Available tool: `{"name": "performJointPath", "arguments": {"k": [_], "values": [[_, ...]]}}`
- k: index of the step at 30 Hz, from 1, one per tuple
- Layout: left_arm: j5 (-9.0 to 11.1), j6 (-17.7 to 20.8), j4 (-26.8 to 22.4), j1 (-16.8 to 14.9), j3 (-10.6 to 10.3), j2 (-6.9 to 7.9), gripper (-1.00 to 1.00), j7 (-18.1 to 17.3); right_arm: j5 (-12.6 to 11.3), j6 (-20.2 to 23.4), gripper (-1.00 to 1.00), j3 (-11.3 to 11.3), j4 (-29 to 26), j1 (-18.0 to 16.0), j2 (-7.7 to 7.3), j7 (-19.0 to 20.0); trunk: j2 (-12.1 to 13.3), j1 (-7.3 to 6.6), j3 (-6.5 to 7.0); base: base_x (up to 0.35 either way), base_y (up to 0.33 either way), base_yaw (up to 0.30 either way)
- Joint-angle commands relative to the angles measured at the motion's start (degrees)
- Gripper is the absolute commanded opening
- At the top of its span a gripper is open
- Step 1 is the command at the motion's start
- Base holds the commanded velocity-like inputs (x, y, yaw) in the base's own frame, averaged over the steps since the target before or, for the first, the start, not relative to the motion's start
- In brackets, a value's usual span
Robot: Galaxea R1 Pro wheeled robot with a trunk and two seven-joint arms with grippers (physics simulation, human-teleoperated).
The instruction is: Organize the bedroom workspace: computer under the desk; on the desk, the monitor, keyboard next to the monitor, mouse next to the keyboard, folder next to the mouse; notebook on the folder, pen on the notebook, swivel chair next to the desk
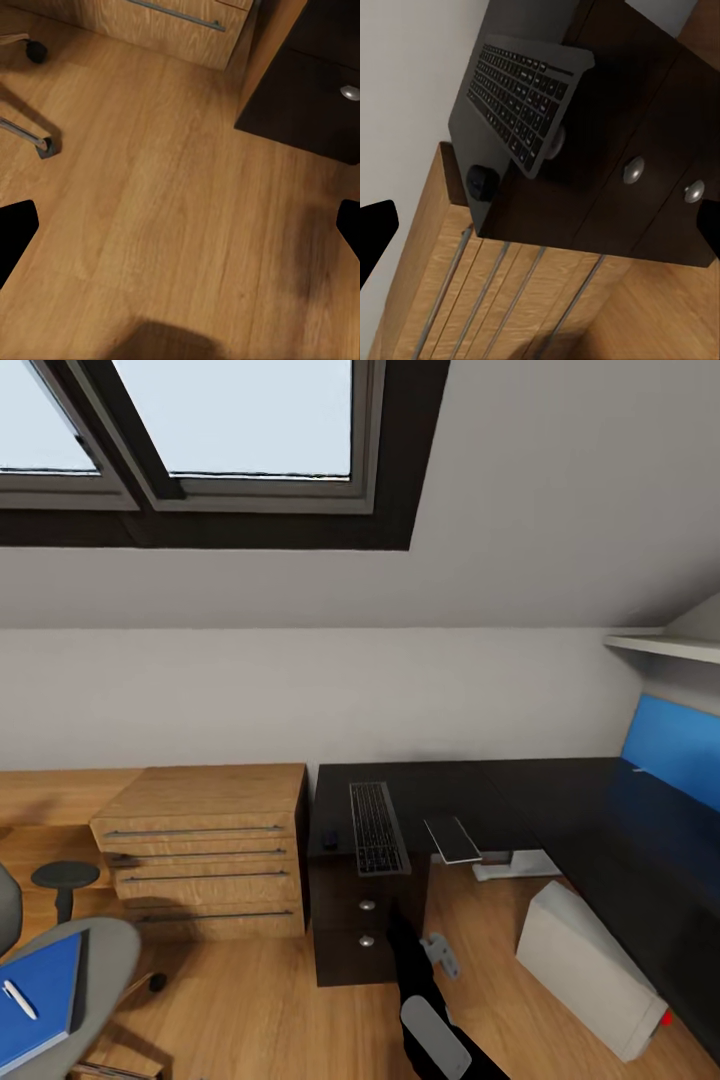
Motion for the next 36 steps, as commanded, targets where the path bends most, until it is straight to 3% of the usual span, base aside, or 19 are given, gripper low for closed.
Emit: {"name": "performJointPath", "arguments": {"k": [1, 5, 8, 10, 13, 16, 30, 36], "values": [[0.55, -0.09, -0.05, 0.01, -0.28, 0.09, 1.00, 0.56, -0.27, -0.33, 1.00, 0.15, 0.30, -0.06, 0.00, -0.14, -0.47, 0.24, -0.25, 0.000, 0.000, 0.000], [0.52, -0.11, 0.04, 0.01, -0.28, 0.07, 1.00, 0.67, -0.25, -0.25, 1.00, 0.03, 1.30, -0.07, 0.00, 0.05, -2.07, 1.11, -0.97, 0.000, 0.000, 0.000], [0.50, -0.10, 0.09, 0.01, -0.28, 0.09, 1.00, 0.70, -0.24, -0.04, 1.00, -0.05, 1.64, -0.07, 0.00, 2.42, -3.27, 1.77, -1.51, 0.000, 0.000, 0.000], [0.50, -0.11, 0.09, 0.01, -0.28, 0.09, 1.00, 0.70, -0.24, 0.02, 1.00, -0.17, 1.74, -0.07, 0.00, 6.36, -4.08, 2.21, -1.86, 0.000, 0.000, 0.000], [0.50, -0.11, 0.07, 0.01, -0.28, 0.09, 1.00, 0.71, -0.32, 0.06, 1.00, -0.32, 2.51, -0.07, 0.00, 15.67, -5.28, 2.87, -2.40, 0.000, 0.000, 0.000], [0.50, -0.11, 0.06, 0.01, -0.28, 0.10, 1.00, 0.71, -0.70, 0.08, 1.00, -0.37, 4.32, -0.07, 0.00, 19.22, -6.48, 3.53, -2.94, 0.000, 0.000, 0.000], [0.42, -0.19, 0.05, 0.01, -0.28, 0.01, 1.00, 0.64, -3.17, 0.19, 1.00, -0.71, 5.57, -0.07, 0.00, 20.60, -12.10, 6.61, -5.46, 0.000, 0.000, 0.000], [0.25, -0.20, 0.05, 0.01, -0.28, -0.04, 1.00, 0.62, -5.57, 0.18, 1.00, -0.72, 5.54, -0.06, 0.00, 20.75, -14.50, 7.92, -6.53, 0.000, 0.000, 0.000]]}}
